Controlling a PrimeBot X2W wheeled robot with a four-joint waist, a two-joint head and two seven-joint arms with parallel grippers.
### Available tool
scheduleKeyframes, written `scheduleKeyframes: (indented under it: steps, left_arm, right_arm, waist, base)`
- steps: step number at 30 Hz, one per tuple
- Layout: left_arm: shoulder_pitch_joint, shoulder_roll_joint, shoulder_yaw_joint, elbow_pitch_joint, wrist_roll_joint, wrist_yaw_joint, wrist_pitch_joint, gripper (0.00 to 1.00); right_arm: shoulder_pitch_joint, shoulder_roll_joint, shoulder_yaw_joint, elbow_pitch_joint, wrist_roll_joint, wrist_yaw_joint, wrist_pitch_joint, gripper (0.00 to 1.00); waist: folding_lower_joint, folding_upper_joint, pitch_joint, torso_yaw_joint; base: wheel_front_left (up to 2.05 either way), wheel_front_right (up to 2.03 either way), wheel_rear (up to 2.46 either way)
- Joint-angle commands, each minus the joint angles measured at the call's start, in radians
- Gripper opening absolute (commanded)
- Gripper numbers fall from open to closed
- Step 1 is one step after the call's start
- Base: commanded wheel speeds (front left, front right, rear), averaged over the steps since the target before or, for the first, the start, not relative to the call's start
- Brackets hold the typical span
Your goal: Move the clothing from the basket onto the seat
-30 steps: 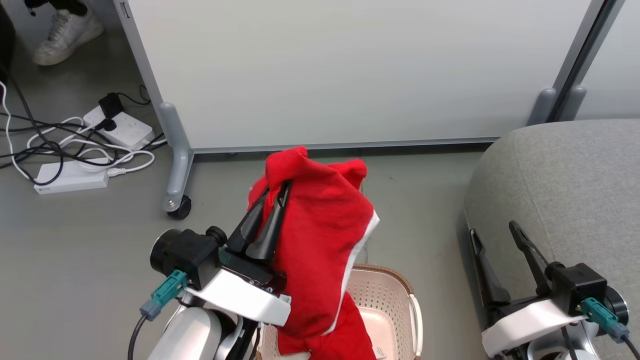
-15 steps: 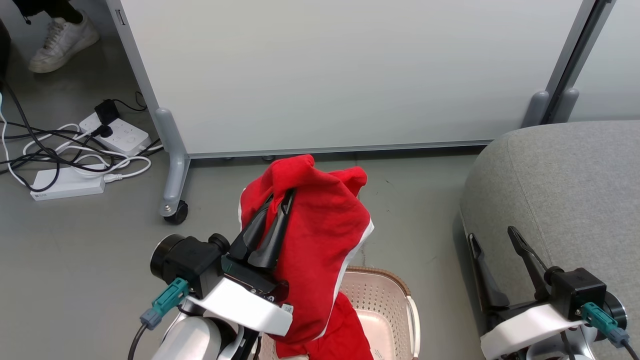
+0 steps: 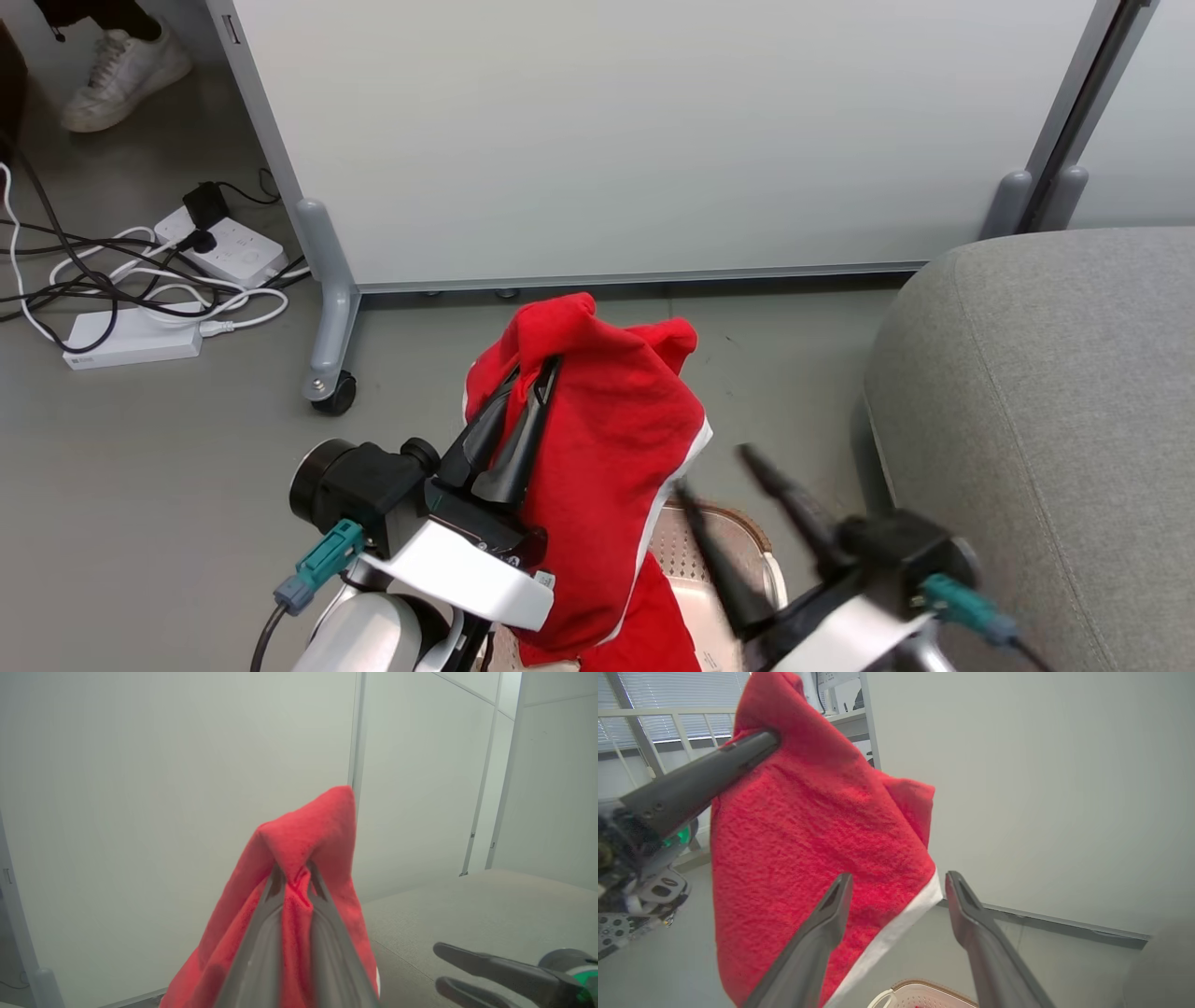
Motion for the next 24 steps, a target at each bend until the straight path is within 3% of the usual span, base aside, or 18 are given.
scheduleKeyframes:
  steps: [1, 9, 19, 20, 21, 22, 24]
  left_arm:
    - [-0.013, 0.001, 0.0, 0.004, 0.002, 0.004, 0.0, 0.0]
    - [-0.024, 0.0, -0.012, 0.01, 0.006, 0.009, -0.003, 0.0]
    - [-0.029, -0.004, -0.034, 0.014, 0.002, 0.002, -0.005, 0.0]
    - [-0.029, -0.005, -0.036, 0.014, 0.001, 0.002, -0.004, 0.0]
    - [-0.029, -0.005, -0.038, 0.014, 0.0, 0.002, -0.004, 0.0]
    - [-0.03, -0.004, -0.039, 0.014, 0.0, 0.002, -0.005, 0.0]
    - [-0.029, -0.004, -0.041, 0.014, -0.001, 0.002, -0.005, 0.0]
  right_arm:
    - [-0.018, -0.003, 0.05, -0.015, 0.027, 0.001, 0.014, 1.0]
    - [-0.104, -0.004, 0.276, 0.016, 0.117, 0.001, 0.07, 1.0]
    - [-0.217, -0.003, 0.343, 0.19, 0.096, 0.001, 0.048, 1.0]
    - [-0.224, -0.003, 0.346, 0.201, 0.103, 0.001, 0.048, 0.49]
    - [-0.234, -0.003, 0.345, 0.209, 0.111, 0.001, 0.038, 0.31]
    - [-0.241, -0.003, 0.349, 0.222, 0.117, 0.001, 0.04, 0.0]
    - [-0.245, -0.003, 0.352, 0.229, 0.122, 0.001, 0.038, 0.0]
  waist:
    - [0.0, -0.0001, 0.002, 0.003]
    - [0.0, -0.0001, 0.008, 0.009]
    - [0.0, -0.0001, 0.011, 0.023]
    - [0.0, -0.0001, 0.011, 0.024]
    - [0.0, -0.0001, 0.011, 0.025]
    - [0.0, -0.0001, 0.011, 0.026]
    - [0.0, -0.0001, 0.011, 0.027]
  base:
    - [0.0, 0.0, 0.0]
    - [0.0, 0.0, 0.0]
    - [0.0, 0.0, 0.0]
    - [0.0, 0.0, 0.0]
    - [0.0, 0.0, 0.0]
    - [0.0, 0.0, 0.0]
    - [0.0, 0.0, 0.0]
